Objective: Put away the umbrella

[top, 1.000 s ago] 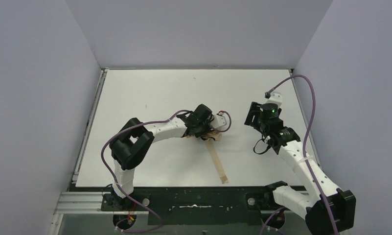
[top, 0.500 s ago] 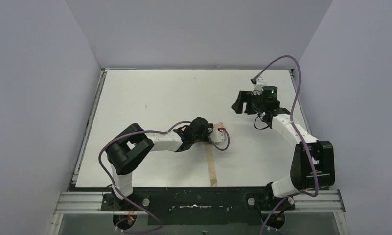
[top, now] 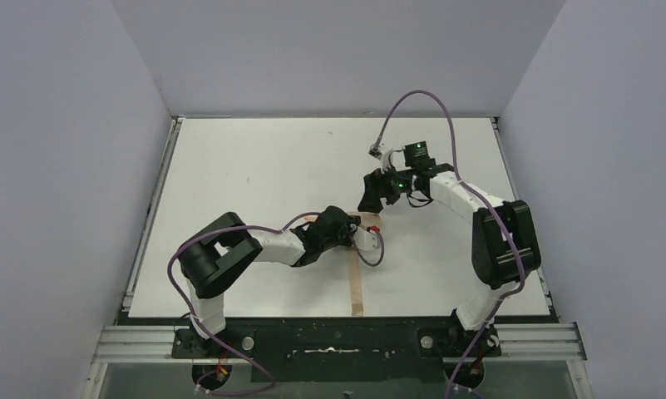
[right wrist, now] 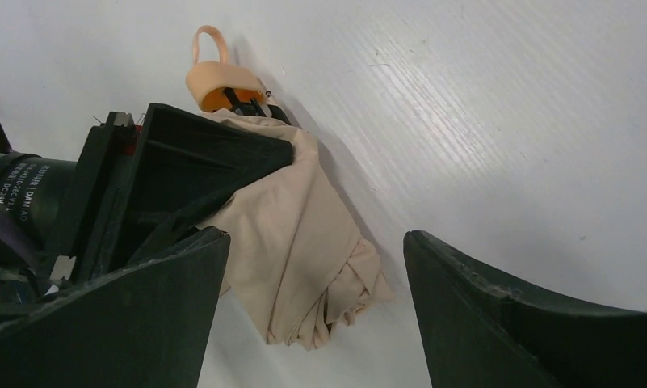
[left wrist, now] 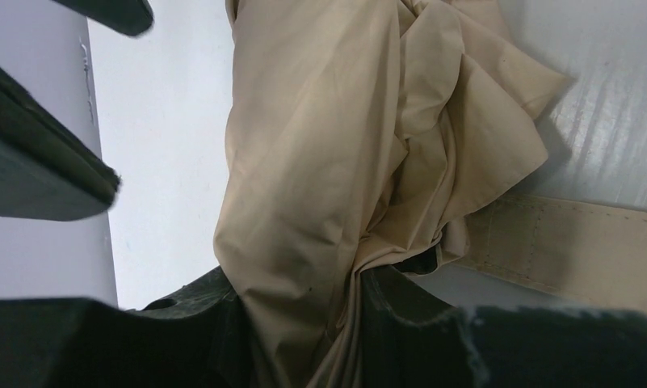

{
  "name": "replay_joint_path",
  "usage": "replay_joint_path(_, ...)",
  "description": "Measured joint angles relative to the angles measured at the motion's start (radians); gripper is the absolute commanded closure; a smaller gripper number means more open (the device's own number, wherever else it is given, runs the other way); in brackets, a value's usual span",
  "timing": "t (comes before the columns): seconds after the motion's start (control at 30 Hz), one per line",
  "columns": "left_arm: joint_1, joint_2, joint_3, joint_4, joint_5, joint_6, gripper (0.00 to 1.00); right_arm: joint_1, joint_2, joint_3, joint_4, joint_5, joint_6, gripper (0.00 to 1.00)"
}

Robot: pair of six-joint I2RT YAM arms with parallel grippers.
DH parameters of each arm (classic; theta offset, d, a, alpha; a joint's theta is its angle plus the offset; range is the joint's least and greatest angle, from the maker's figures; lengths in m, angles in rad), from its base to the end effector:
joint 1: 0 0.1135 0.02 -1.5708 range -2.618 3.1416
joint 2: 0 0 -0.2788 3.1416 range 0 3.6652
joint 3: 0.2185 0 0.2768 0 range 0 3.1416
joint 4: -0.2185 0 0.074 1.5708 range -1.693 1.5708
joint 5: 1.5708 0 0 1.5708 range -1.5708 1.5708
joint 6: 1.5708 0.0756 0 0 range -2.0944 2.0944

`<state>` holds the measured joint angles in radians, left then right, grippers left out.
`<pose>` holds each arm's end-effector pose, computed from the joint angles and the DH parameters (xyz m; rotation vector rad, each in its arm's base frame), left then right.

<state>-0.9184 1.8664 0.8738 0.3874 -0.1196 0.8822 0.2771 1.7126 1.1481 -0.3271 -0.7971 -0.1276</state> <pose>0.2632 -0.3296 0.1019 1.6595 1.4031 0.1094 0.3694 0.1613 0.1969 -0.8083 2.2141 1.0405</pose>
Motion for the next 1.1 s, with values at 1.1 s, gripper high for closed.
replay_joint_path(1.1,-0.011,-0.021,-0.058,0.058,0.056,0.068,1.00,0.054,0.181,0.182,-0.386,-0.040,-0.336,0.15)
